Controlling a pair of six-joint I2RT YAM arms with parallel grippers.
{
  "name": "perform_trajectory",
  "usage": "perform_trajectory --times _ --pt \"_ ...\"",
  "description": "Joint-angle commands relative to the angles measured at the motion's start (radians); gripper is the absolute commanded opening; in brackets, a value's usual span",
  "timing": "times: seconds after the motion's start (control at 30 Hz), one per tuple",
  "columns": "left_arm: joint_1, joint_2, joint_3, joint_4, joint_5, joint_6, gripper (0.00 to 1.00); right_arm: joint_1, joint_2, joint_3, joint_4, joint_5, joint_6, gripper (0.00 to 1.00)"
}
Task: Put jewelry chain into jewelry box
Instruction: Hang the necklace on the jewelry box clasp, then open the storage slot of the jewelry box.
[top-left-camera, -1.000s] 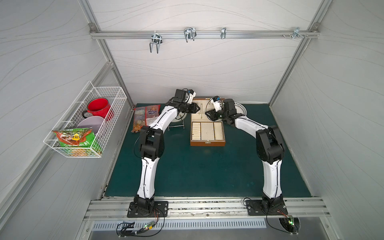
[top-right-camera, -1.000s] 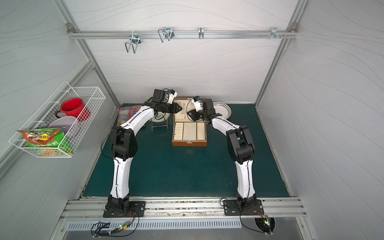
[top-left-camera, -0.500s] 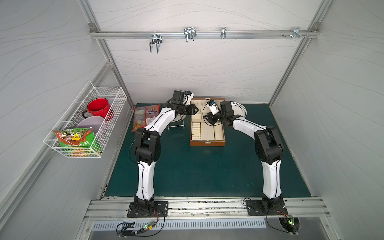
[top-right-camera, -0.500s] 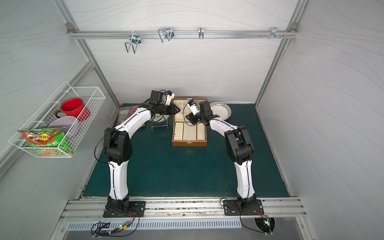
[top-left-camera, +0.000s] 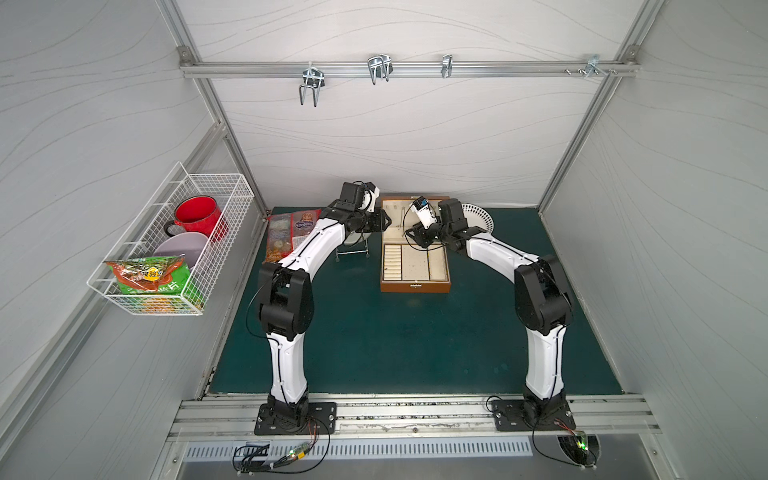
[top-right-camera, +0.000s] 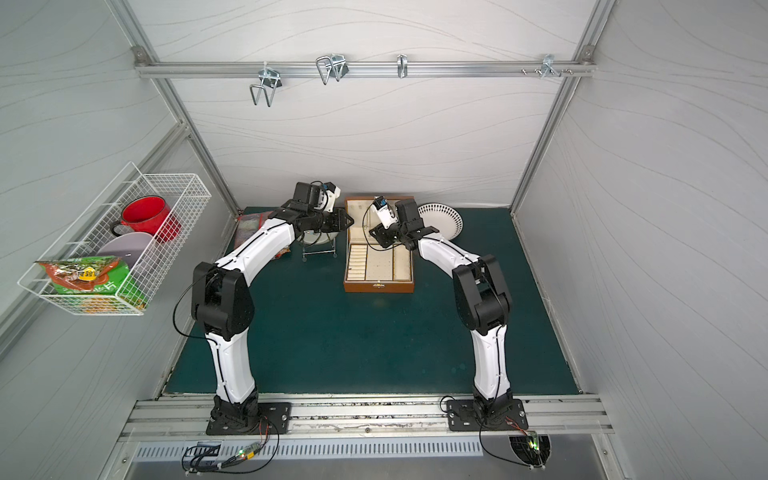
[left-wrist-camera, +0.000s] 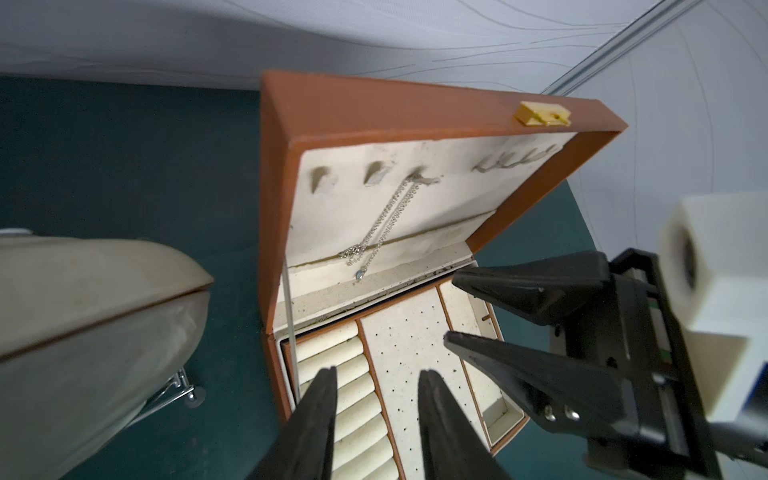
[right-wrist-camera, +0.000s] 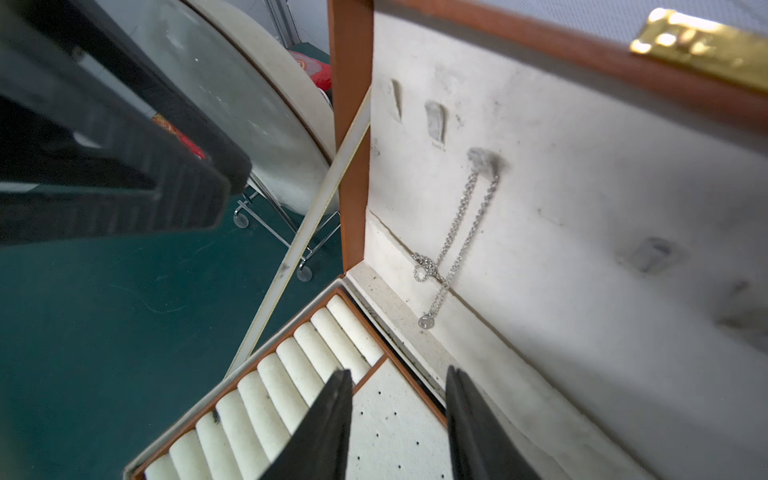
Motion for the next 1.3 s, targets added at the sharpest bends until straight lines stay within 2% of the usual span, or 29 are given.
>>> perform_trajectory --times 0.0,0.17,0.3,0.4,0.47,0.6,0.73,0.87,1.13,1.27 --pt "-0.040 0.016 0.034 -0.039 -0.097 0.049 0.39 0.003 -0.058 -0.038 0.054 0.002 -0.015 0.43" --pt "-0.102 0.017 -0.020 0.010 -0.273 0.323 0.50 -0.017 -0.074 -0.063 0.083 -0.036 -0.003 0.44" --pt "-0.103 0.003 -0.084 0.126 -0.299 0.455 0.55 -0.021 -0.090 -0.084 0.104 -0.041 -0.012 0.45" --pt "-0.101 -0.003 -0.136 0.222 -0.276 0.590 0.59 -0.029 -0.099 -0.086 0.103 -0.030 -0.012 0.47" --pt "-0.098 0.012 -0.135 0.248 -0.276 0.622 0.62 -0.036 -0.104 -0.090 0.108 -0.031 -0.004 0.48" --pt "-0.073 0.039 -0.108 0.239 -0.220 0.578 0.62 -0.052 -0.112 -0.093 0.120 -0.052 0.023 0.48" --pt "-0.057 0.042 -0.089 0.221 -0.166 0.506 0.60 -0.058 -0.092 -0.064 0.104 -0.082 0.088 0.43" --pt "-0.055 0.051 -0.052 0.191 -0.144 0.452 0.58 -0.058 -0.050 -0.022 0.076 -0.100 0.089 0.36" --pt "-0.044 0.055 -0.001 0.129 -0.107 0.292 0.56 -0.058 0.038 0.043 0.061 -0.142 -0.047 0.35" --pt "-0.041 0.063 0.019 0.117 -0.080 0.231 0.55 -0.059 0.074 0.103 -0.014 -0.155 -0.124 0.35"
